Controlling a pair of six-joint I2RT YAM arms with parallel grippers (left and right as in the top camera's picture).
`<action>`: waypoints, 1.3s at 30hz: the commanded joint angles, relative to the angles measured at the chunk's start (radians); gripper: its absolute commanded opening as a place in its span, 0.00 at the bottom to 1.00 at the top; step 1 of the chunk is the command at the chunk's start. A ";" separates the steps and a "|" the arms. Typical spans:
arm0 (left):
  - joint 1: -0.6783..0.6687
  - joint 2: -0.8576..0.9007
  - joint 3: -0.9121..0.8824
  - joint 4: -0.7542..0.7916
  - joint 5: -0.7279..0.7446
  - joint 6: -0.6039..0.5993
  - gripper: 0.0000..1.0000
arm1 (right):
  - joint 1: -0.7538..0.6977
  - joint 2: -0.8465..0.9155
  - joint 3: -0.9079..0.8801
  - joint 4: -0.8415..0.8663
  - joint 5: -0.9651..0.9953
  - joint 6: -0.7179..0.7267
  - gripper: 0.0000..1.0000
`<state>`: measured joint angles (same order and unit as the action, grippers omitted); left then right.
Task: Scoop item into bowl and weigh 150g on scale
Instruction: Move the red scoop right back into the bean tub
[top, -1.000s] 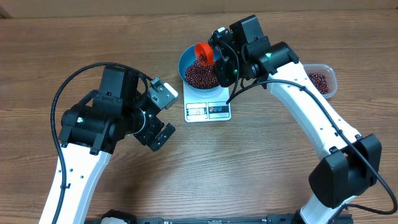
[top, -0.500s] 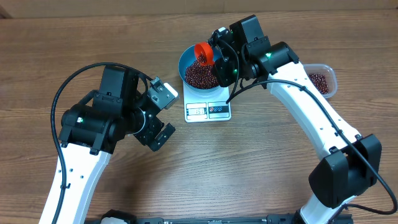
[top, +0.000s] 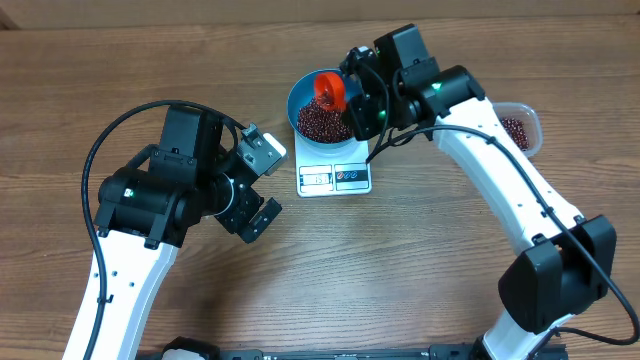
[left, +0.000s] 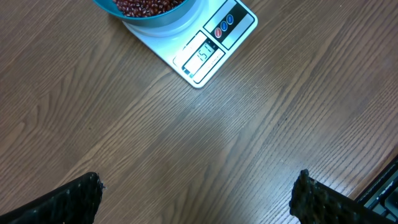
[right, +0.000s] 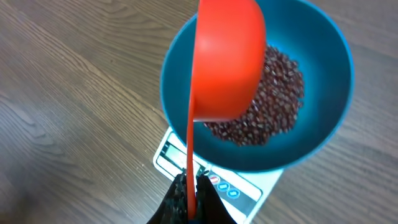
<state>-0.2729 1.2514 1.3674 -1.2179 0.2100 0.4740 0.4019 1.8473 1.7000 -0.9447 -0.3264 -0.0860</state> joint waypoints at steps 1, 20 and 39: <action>0.004 0.004 0.000 0.003 0.019 -0.010 0.99 | -0.045 -0.003 0.037 -0.013 -0.019 0.011 0.03; 0.004 0.004 0.000 0.003 0.019 -0.010 1.00 | -0.436 -0.078 0.037 -0.224 0.019 0.008 0.04; 0.004 0.004 0.000 0.003 0.019 -0.010 1.00 | -0.454 -0.078 0.037 -0.356 0.637 0.008 0.04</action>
<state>-0.2729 1.2514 1.3674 -1.2179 0.2100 0.4740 -0.0750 1.8091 1.7035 -1.3022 0.1989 -0.0788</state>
